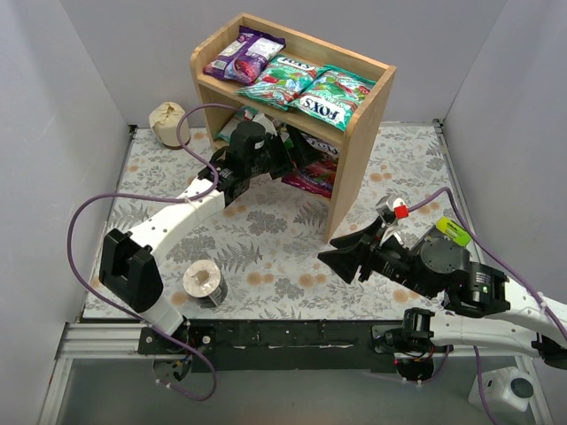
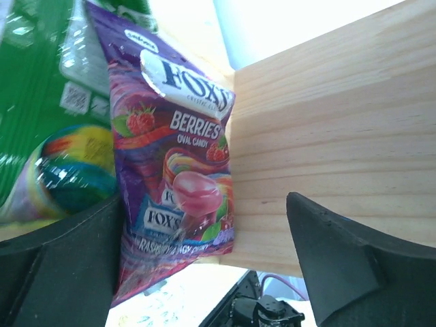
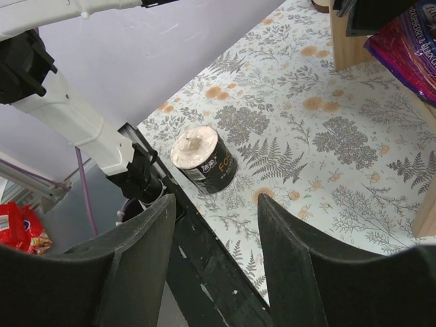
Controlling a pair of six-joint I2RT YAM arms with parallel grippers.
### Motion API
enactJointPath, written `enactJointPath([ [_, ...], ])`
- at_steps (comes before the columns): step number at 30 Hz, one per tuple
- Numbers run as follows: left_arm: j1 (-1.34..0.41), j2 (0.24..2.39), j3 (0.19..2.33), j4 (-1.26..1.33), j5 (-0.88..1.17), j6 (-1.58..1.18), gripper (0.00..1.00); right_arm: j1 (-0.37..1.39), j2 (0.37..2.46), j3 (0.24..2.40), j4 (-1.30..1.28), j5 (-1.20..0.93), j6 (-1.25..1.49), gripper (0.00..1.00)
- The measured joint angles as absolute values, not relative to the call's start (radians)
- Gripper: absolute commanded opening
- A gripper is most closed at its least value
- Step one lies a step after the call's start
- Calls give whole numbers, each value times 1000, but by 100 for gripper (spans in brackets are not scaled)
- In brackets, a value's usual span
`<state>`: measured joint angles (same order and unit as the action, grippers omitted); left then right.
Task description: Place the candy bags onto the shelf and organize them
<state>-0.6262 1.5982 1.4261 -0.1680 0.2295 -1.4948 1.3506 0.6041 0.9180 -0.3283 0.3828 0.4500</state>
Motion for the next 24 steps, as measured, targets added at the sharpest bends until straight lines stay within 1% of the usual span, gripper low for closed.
enactJointPath([
  [4,-630,1557,1405,-218,189,-1497,92,1351,605,918,-328,383,450,59],
  [6,-631,1533,1393,-243,171,-1498,89,1351,605,918,-328,384,450,59],
  [8,-631,1511,1385,-258,161,-1499,83,1351,605,918,-328,386,450,59],
  [12,-632,1499,1383,-286,156,-1499,66,1351,605,918,-328,387,450,59],
  [15,-632,1499,1383,-299,142,-1502,42,1351,604,918,-329,387,450,59],
  [16,-631,1499,1382,-303,135,-1503,28,1351,604,918,-329,387,450,59],
  [18,-630,1497,1380,-311,126,-1508,17,1351,602,918,-329,387,450,59],
  [19,-628,1497,1380,-313,125,-1501,7,1351,600,918,-328,389,450,59],
  [21,-627,1498,1381,-313,128,-1499,1,1351,595,911,-323,390,450,59],
  [24,-626,1502,1381,-307,139,-1493,0,1351,593,901,-321,390,450,59],
])
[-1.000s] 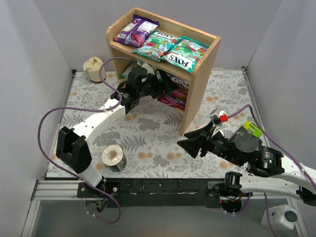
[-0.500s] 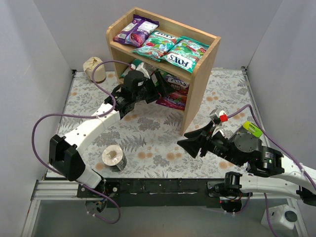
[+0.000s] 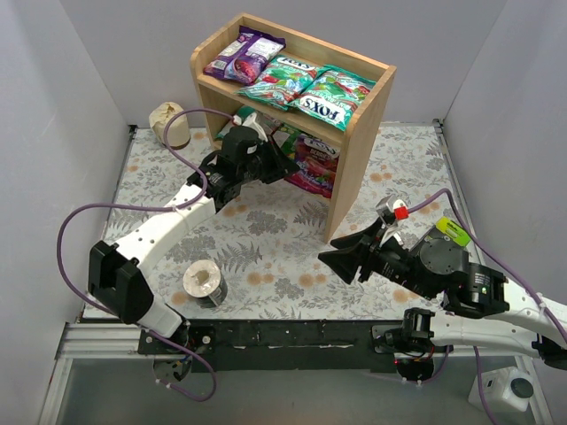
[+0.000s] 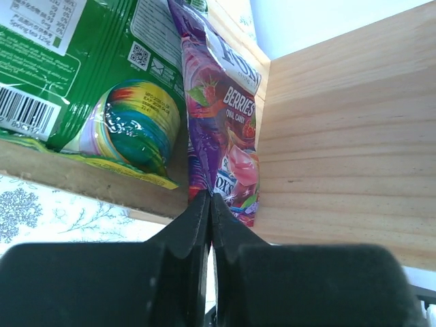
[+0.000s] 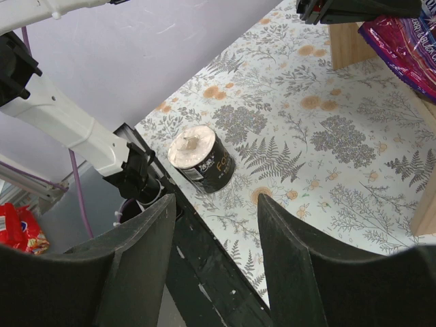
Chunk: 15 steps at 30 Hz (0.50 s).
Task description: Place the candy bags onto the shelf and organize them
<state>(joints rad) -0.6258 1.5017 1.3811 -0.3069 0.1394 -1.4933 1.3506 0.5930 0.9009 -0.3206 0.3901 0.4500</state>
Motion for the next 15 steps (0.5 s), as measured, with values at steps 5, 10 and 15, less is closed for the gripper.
enactJointPath([
  [5,-624,1519,1391,-273,168,-1468,0,1351,595,900,-320,390,450,59],
  [10,-617,1530,1393,-254,203,-1434,4,1351,591,899,-319,390,450,59],
  [15,-617,1561,1420,-258,223,-1400,61,1351,587,899,-319,390,451,59],
])
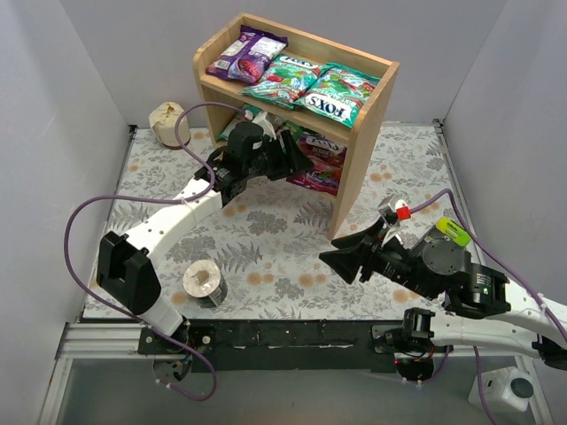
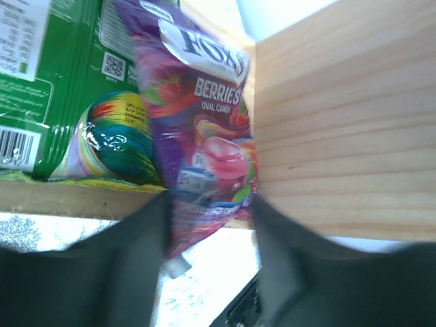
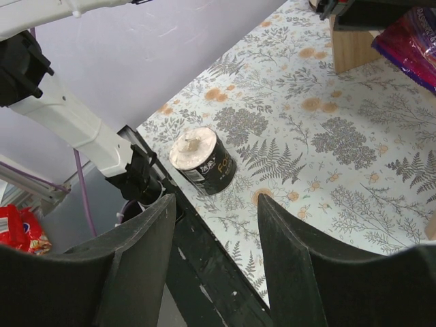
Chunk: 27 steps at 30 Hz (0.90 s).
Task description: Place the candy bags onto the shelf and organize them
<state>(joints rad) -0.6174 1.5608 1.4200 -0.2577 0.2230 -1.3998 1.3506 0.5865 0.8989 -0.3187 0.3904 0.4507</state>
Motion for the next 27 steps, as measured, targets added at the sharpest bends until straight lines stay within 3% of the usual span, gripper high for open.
enactJointPath([
  [1,-619,1570,1425,-260,230,-1397,68,1351,586,898,-319,390,451,59],
  [8,-632,1592,1427,-267,223,-1369,78,1351,582,886,-319,391,461,58],
  [18,-633,1466,1379,-313,139,-1384,87,1351,584,886,-318,397,465,58],
  [21,-633,1409,1372,-315,104,-1388,84,1351,587,886,-318,401,465,59],
  [27,-633,1313,1328,-323,67,-1417,50,1351,591,886,-319,420,465,58],
])
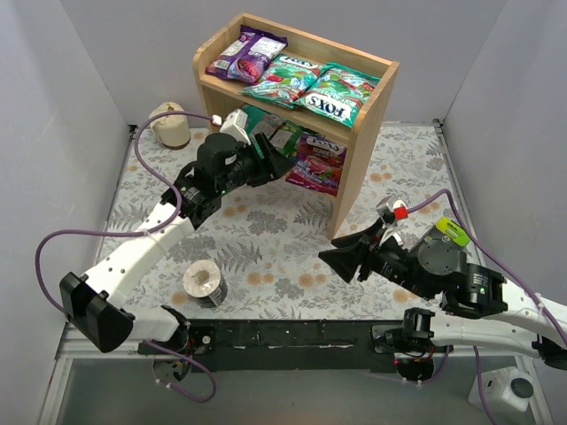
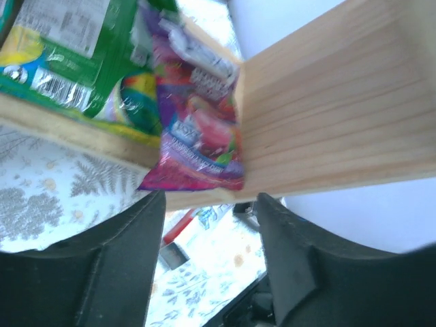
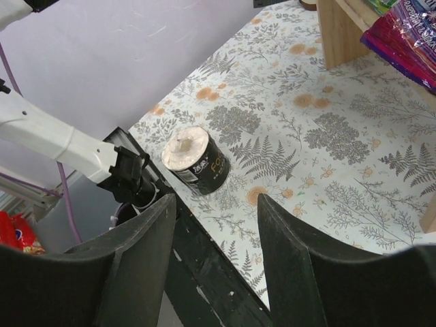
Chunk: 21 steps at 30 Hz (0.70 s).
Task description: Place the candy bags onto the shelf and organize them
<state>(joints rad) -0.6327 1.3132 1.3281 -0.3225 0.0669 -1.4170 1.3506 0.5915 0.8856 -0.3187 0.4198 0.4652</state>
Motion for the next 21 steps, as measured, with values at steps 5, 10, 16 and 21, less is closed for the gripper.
enactJointPath([
  [5,-633,1309,1243,-323,70,-1425,49,1351,592,886,-319,431,465,58],
  [10,-633,1263,1135,-340,42,-1396,85,1351,599,889,-351,488,477,71],
  [16,-633,1060,1074,-426,-77,-1320,98,1351,627,891,-513,685,565,85],
  [21,-633,965,1073,-513,-203,-1269,98,1351,614,869,-682,861,700,92],
])
